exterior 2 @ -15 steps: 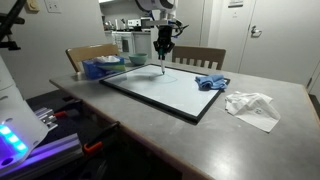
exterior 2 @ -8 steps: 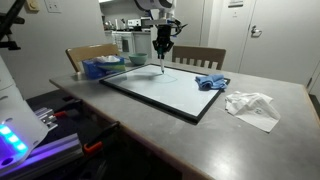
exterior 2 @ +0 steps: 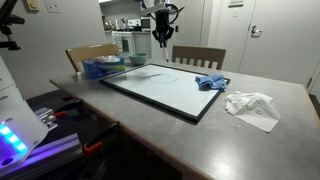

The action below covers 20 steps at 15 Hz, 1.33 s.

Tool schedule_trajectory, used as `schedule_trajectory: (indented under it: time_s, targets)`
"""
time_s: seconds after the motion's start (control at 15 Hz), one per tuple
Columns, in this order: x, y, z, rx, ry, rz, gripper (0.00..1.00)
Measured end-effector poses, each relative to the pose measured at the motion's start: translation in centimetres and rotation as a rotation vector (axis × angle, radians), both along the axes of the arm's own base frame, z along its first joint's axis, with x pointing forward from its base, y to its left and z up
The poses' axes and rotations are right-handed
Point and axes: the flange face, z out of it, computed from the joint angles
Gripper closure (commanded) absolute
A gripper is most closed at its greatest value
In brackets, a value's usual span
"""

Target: Use the marker in the bowl to draw a circle on the white board then put it back

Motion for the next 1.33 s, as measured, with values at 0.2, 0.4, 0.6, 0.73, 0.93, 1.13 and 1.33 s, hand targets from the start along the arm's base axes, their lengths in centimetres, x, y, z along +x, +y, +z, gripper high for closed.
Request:
schedule_trajectory:
  time_s: [0.2,0.4,0.6,0.73,0.93,1.13,1.33]
  targets:
    - [0.3,1.4,2.8,-0.028,-0.039,0.035,0.95]
    - [0.3,3.4,5.3,-0.01,-0.088,0.071,0.95]
    - [0.4,6.4,7.9,0.052,-0.163,0.144,0.95]
    - [0.4,8.6,9.0,0.118,-0.207,0.201,0.95]
    - [0.4,11.4,9.0,0.218,-0.24,0.291,0.95]
    - [0.4,13.4,7.1,0.289,-0.221,0.372,0.95]
    - [0.6,15.0,4.6,0.331,-0.186,0.445,0.95]
